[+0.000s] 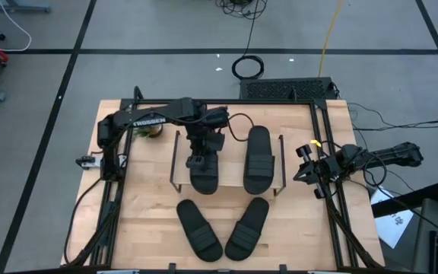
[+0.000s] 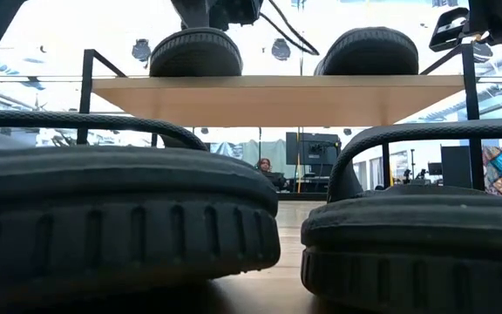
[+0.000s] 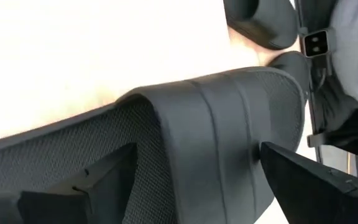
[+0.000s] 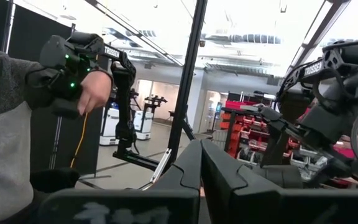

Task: Pick and place slides into the shelf
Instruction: Put the black slide on the shelf, then put the black slide under the shelf

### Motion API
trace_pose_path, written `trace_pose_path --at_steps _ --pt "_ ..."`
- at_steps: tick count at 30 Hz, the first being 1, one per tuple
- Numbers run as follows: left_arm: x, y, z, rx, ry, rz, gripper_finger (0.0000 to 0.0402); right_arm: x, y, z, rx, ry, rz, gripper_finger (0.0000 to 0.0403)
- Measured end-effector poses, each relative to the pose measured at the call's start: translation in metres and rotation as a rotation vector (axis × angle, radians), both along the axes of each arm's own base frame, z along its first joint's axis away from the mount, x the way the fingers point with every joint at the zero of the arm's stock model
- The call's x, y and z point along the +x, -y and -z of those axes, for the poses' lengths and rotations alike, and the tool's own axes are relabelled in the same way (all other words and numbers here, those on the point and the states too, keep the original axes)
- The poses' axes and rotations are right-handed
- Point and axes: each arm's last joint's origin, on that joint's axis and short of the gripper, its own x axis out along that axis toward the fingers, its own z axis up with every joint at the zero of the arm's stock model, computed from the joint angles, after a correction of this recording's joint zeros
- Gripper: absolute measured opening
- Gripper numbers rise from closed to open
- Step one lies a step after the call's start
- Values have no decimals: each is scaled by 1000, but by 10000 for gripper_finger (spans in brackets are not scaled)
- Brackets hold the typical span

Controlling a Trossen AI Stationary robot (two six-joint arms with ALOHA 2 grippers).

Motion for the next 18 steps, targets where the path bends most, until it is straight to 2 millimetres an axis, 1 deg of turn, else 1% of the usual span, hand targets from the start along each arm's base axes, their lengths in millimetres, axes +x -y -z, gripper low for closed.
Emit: trace_pose_path --at_steps 5,8,12,15,18 --pt "-4 4 -4 33 -13 -8 348 0 0 0 1 1 -1 0" --pt "-10 6 -11 68 -24 -31 349 0 0 0 2 3 0 0" --pt "-24 9 -33 115 9 -55 349 0 0 -1 5 10 -1 0" --pt "-38 13 -57 181 83 -75 349 0 0 -1 5 13 0 0" --pt "-58 24 -85 299 172 -136 346 0 0 -1 5 11 0 0"
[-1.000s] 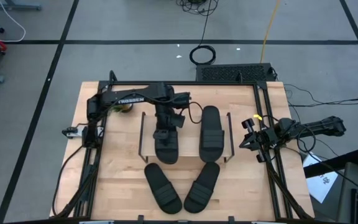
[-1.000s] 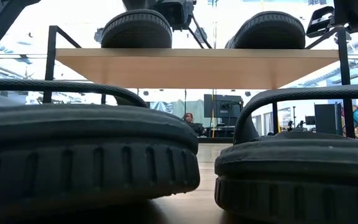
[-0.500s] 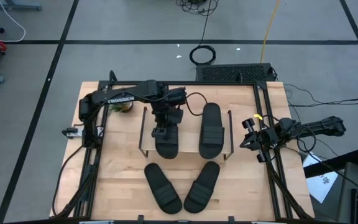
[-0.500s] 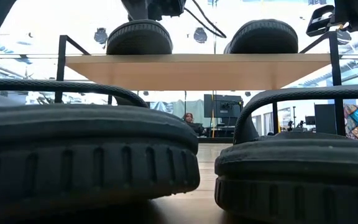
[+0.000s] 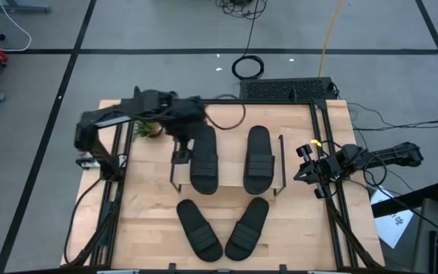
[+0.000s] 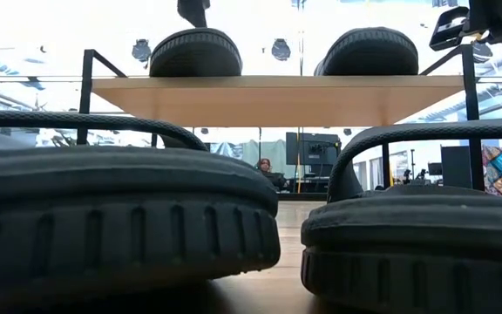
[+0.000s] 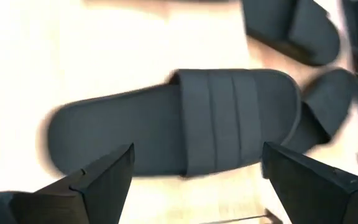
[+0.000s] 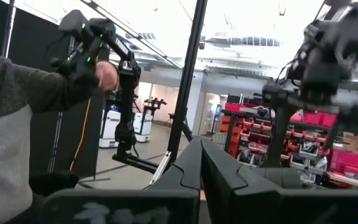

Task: Pick and place slides into the shelf
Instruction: Put the black slide under the shelf

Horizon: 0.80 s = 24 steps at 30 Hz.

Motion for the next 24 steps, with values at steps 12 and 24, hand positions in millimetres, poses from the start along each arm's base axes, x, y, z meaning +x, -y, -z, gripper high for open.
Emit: trace_pose_path --at_steps 12,24 --pt "-95 84 -58 315 310 -36 38 1 0 2 -6 -19 1 0" --pt "-138 93 25 260 743 -109 3 1 0 3 -33 -16 11 0"
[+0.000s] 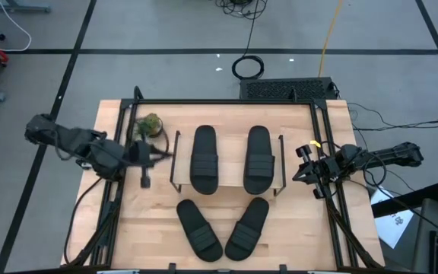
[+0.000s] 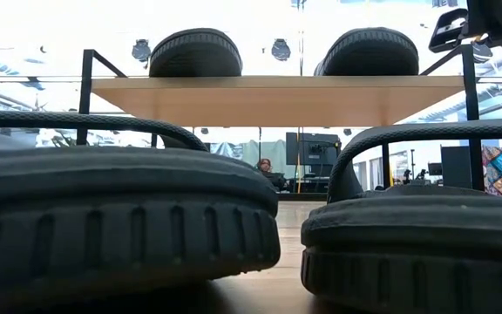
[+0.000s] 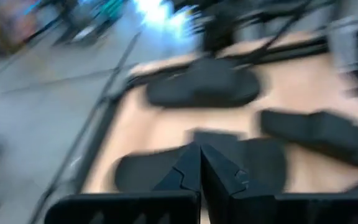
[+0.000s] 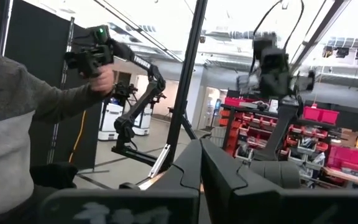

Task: Pick and place slides into the shelf
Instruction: Put the black slide under the shelf

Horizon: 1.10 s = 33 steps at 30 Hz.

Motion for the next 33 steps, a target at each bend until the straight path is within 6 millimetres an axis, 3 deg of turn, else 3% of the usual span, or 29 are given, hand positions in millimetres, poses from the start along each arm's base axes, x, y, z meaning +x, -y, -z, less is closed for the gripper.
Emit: trace_pose_path --at_steps 6,11,17,24,33 --pt "17 1 61 4 196 319 1 0 0 0 -23 11 14 0" --pt "25 -12 93 2 248 338 0 0 1 -1 -25 20 43 0" --pt "18 -11 111 83 349 323 0 1 1 0 -31 21 45 0" --pt "-5 -4 137 146 342 197 0 2 1 3 -32 -19 42 0" --pt "-31 -5 130 159 374 139 0 8 3 9 -54 -106 170 0"
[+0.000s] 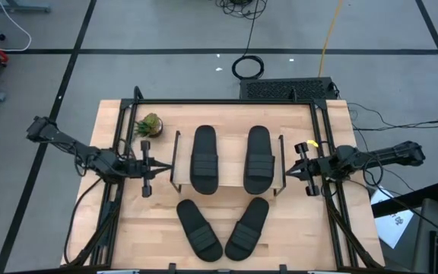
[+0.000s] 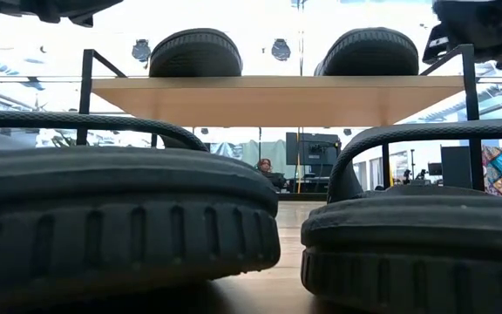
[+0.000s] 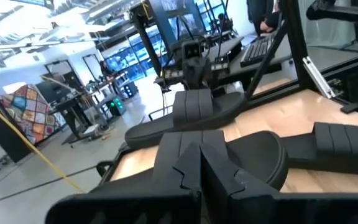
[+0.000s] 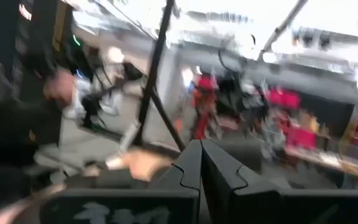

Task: Pick and place slides into the shelf
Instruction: Put the black slide under the shelf

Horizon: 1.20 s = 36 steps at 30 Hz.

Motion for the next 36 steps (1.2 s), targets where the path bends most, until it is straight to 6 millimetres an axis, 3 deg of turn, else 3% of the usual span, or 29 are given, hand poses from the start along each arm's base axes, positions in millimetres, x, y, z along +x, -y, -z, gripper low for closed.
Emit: trace_pose_path --at_steps 7,12,16,20,23,26,32,36 --pt "-1 0 6 -37 -64 3 0 11 -7 -53 -49 -126 13 0" --pt "-2 1 14 -64 -98 8 0 20 -19 -106 -90 -271 34 0" --pt "-4 3 22 -35 -121 2 0 29 -33 -143 -92 -418 -1 0" --pt "-5 4 24 -36 -124 5 0 42 -57 -165 -80 -558 -123 0" --pt "-5 5 23 -14 -119 13 1 51 -83 -169 -81 -639 -274 0" --pt "-5 6 19 10 -102 18 1 58 -111 -163 -106 -695 -301 0" --pt "-5 5 14 23 -87 8 1 60 -170 -124 -254 -736 -19 0" --pt "-5 5 14 23 -86 2 2 58 -195 -104 -172 -725 149 0"
